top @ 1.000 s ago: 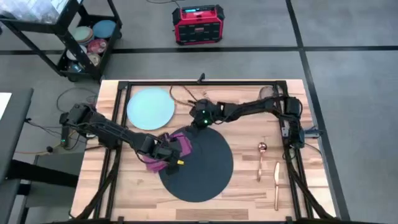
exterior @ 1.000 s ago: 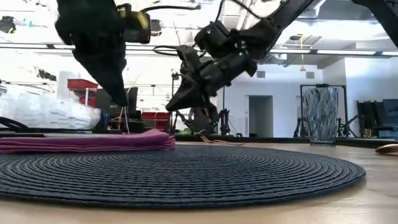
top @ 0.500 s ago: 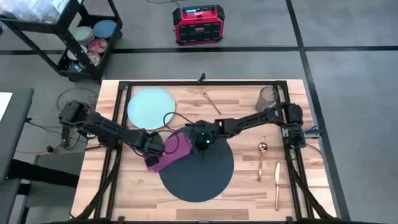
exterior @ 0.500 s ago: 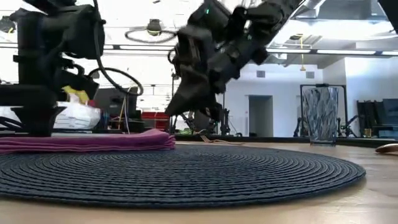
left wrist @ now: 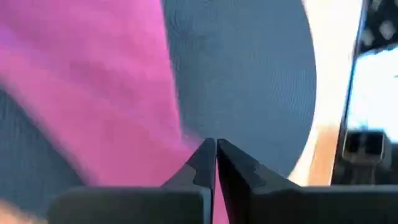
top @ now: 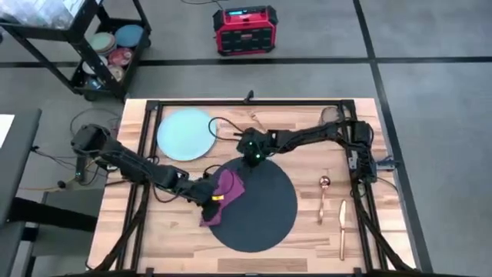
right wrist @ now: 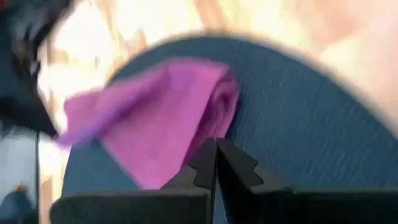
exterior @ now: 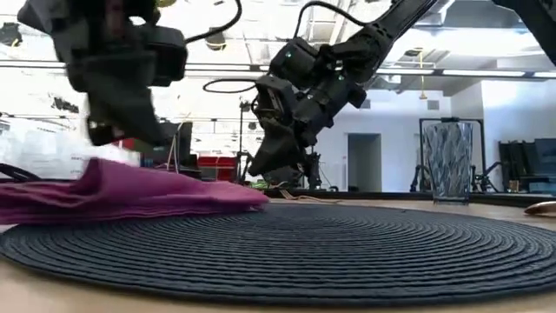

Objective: Set table place
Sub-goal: Fold the pink table napkin

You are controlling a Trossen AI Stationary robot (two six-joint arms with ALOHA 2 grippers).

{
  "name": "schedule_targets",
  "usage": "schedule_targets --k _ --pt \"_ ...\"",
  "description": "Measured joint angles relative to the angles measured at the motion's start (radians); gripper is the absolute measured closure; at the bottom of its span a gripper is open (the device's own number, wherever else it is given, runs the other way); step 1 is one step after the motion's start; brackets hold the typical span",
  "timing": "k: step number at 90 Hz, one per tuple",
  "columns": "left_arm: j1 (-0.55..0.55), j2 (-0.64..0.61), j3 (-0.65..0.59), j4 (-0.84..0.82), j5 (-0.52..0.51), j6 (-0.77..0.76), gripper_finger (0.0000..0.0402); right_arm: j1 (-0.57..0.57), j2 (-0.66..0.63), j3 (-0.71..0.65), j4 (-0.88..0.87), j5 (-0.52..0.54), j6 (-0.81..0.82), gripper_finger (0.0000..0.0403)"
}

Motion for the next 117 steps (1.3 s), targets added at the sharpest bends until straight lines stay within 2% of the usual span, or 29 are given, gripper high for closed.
schedule_targets --k 5,16,28,41,57,70,98,117 --pt "0.001 -0.017 0.029 -0.089 -0.035 0.008 0.0401 0.039 -0.007 0.001 -0.022 -0.006 -0.018 0.0403" --pt "0.001 -0.024 0.062 -0.307 -0.034 0.019 0.0401 0.131 -0.008 0.000 -0.049 -0.016 -0.031 0.0403" --pt "-0.005 -0.026 0.075 -0.364 0.000 0.027 0.0401 0.198 -0.008 0.000 -0.028 0.049 -0.022 0.0403" --pt "-0.011 0.023 0.069 -0.444 0.003 0.027 0.0401 0.195 -0.007 0.000 -0.017 0.055 -0.015 0.0403" --pt "-0.018 0.091 0.039 -0.501 0.020 -0.007 0.0401 0.149 0.057 -0.001 0.001 0.042 0.006 0.0403" --pt "-0.025 0.100 0.039 -0.428 0.019 -0.013 0.0401 0.121 0.108 0.000 0.035 -0.013 0.022 0.0403" --pt "-0.031 0.100 0.040 -0.152 0.003 -0.084 0.0401 0.051 0.119 0.006 0.096 -0.011 0.037 0.0403" --pt "-0.016 0.216 0.067 0.033 -0.010 -0.060 0.0401 0.017 0.111 0.021 0.023 0.003 0.062 0.0403"
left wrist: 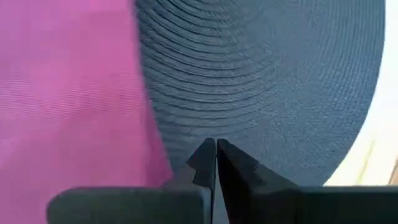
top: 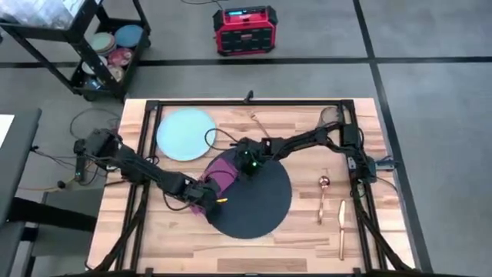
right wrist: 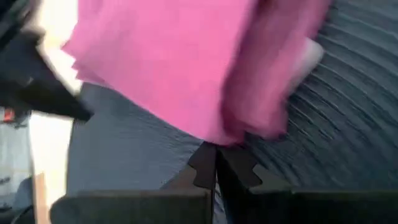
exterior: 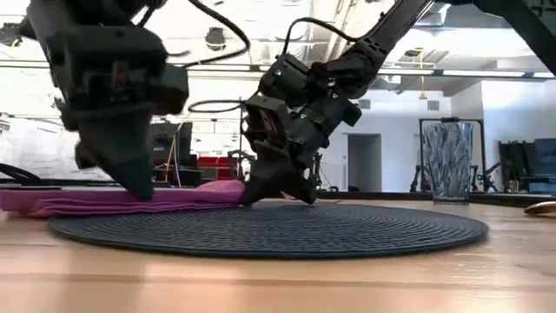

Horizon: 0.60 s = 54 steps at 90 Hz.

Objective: Set table place
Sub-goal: Fold the pink table napkin

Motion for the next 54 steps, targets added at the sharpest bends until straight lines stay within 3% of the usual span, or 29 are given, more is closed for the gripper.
schedule_targets --k 14,27,40,47,54 --pt "0.048 0.006 0.111 -0.039 -0.125 0.257 0.0401 0.080 -0.041 0.000 -0.129 0.075 -0.052 0.0403" --pt "0.145 0.007 0.161 -0.217 -0.123 0.579 0.0401 0.178 -0.042 -0.002 -0.136 0.105 -0.025 0.0403" --pt "0.260 0.006 0.169 -0.379 -0.003 0.844 0.0401 0.245 -0.054 -0.043 -0.089 0.176 0.068 0.0403" --pt "0.304 0.006 0.169 -0.464 0.062 0.900 0.0401 0.257 -0.094 -0.100 -0.066 0.230 0.122 0.0403" --pt "0.322 0.006 0.169 -0.523 0.132 0.908 0.0401 0.266 -0.171 -0.188 -0.032 0.356 0.168 0.0403"
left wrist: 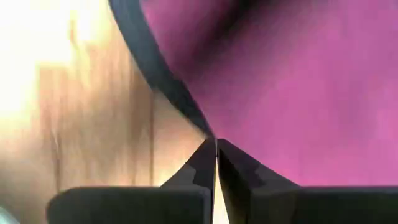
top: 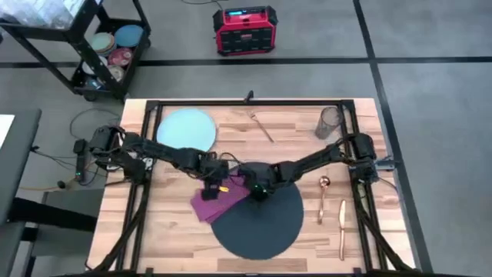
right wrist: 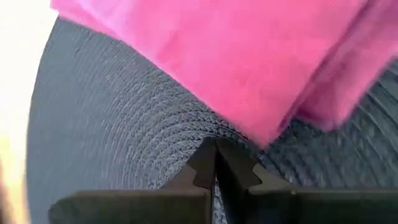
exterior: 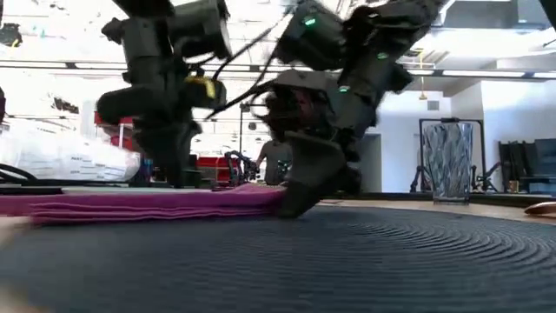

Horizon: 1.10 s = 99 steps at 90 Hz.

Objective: Set table place
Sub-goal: Fold the pink table napkin

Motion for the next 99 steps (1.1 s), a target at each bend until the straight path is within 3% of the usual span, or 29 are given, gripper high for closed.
schedule_targets --k 6,16,30,54,65,77,87,99 --pt "-0.009 0.000 0.000 -0.009 0.064 -0.026 0.0401 -0.005 -0.073 -0.081 0.046 0.051 0.011 0.0403" --pt "-0.066 0.000 0.000 0.049 0.128 -0.118 0.0401 -0.030 -0.159 -0.178 0.149 0.028 0.026 0.0403" --pt "-0.154 0.017 -0.043 0.314 0.135 -0.299 0.0401 -0.066 -0.172 -0.240 0.150 -0.008 0.032 0.0403" --pt "-0.194 0.246 -0.017 0.673 0.138 -0.558 0.0401 -0.137 -0.203 -0.242 0.167 -0.027 -0.043 0.0403" --pt "-0.176 0.323 0.073 0.753 0.135 -0.559 0.0401 -0.183 -0.239 -0.240 0.157 -0.045 -0.081 0.0403" --pt "-0.130 0.311 0.184 0.745 0.102 -0.459 0.0401 -0.212 -0.273 -0.240 0.110 -0.052 -0.122 0.0403" --pt "-0.102 0.272 0.257 0.711 0.098 -0.382 0.0401 -0.218 -0.286 -0.241 0.048 -0.050 -0.150 0.0403" --pt "-0.101 0.246 0.306 0.569 0.042 -0.312 0.0401 -0.202 -0.335 -0.241 -0.001 0.028 -0.148 0.0403"
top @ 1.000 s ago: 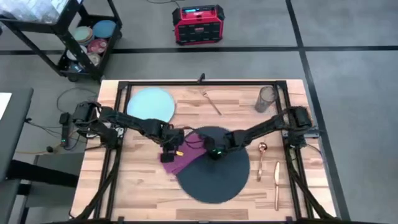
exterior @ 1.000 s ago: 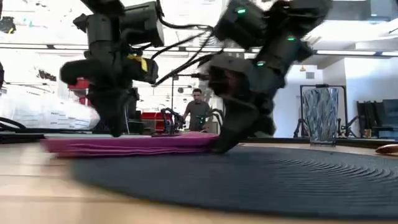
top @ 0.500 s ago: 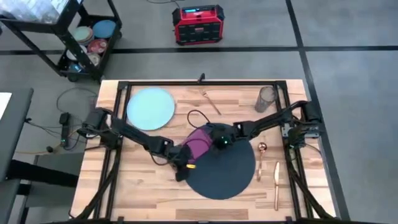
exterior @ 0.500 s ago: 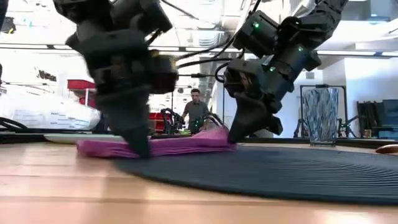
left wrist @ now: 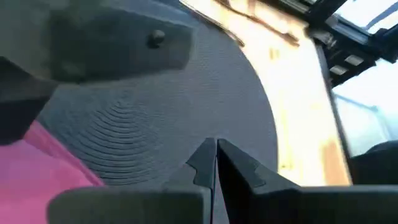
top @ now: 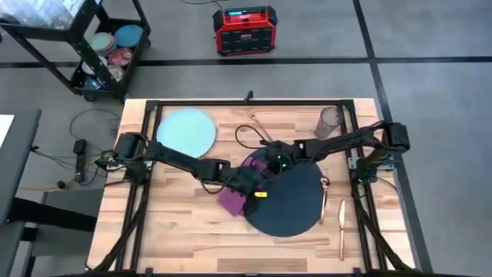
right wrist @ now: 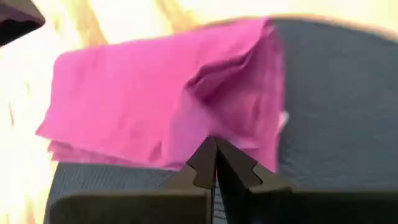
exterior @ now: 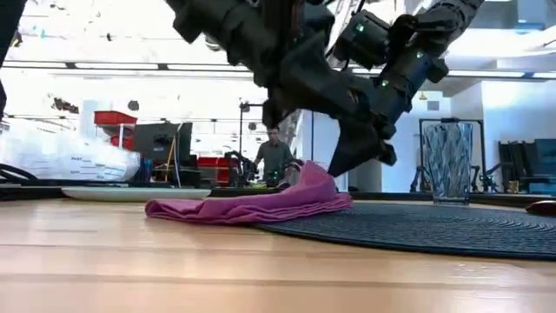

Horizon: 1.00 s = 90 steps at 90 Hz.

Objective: Set table place
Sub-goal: Fold the pink table napkin

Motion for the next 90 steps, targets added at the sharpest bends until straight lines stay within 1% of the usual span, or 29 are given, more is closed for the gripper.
schedule_targets --k 13,24,29,34,42,45,52,64,72,78,84,90 --pt "-0.001 -0.025 0.008 -0.233 -0.026 0.018 0.0401 0.024 -0.026 0.001 0.005 -0.011 -0.028 0.0403" --pt "-0.003 -0.025 0.007 -0.447 -0.046 0.028 0.0401 0.021 0.008 0.001 0.020 -0.055 -0.032 0.0403" --pt "-0.007 -0.025 -0.001 -0.494 -0.073 0.040 0.0401 0.016 0.033 0.001 0.031 -0.080 -0.031 0.0403" --pt "-0.008 -0.025 -0.018 -0.530 -0.107 0.037 0.0401 0.012 0.053 0.000 0.045 -0.084 -0.028 0.0403" --pt "-0.006 -0.025 -0.046 -0.624 -0.172 -0.019 0.0401 0.004 0.062 0.001 0.040 -0.082 -0.016 0.0403" --pt "-0.004 -0.025 -0.056 -0.641 -0.176 -0.037 0.0401 0.000 0.062 0.001 0.032 -0.078 -0.015 0.0403" --pt "-0.006 -0.025 -0.088 -0.633 -0.167 -0.074 0.0401 -0.016 0.061 0.001 0.034 -0.078 -0.022 0.0403" --pt "-0.024 -0.026 -0.138 -0.575 -0.107 -0.117 0.0401 -0.057 0.061 0.001 0.043 -0.155 -0.031 0.0403" --pt "-0.031 -0.030 -0.165 -0.526 -0.081 -0.146 0.0401 -0.075 0.077 0.002 0.041 -0.183 -0.043 0.0403" --pt "-0.039 -0.030 -0.172 -0.495 -0.074 -0.163 0.0401 -0.092 0.085 0.002 0.004 -0.184 -0.053 0.0403" --pt "-0.044 -0.028 -0.173 -0.424 -0.021 -0.162 0.0401 -0.119 0.112 0.004 0.003 -0.169 -0.052 0.0403" --pt "-0.053 -0.022 -0.172 -0.292 0.084 -0.145 0.0402 -0.148 0.127 0.000 -0.031 -0.120 -0.048 0.0403"
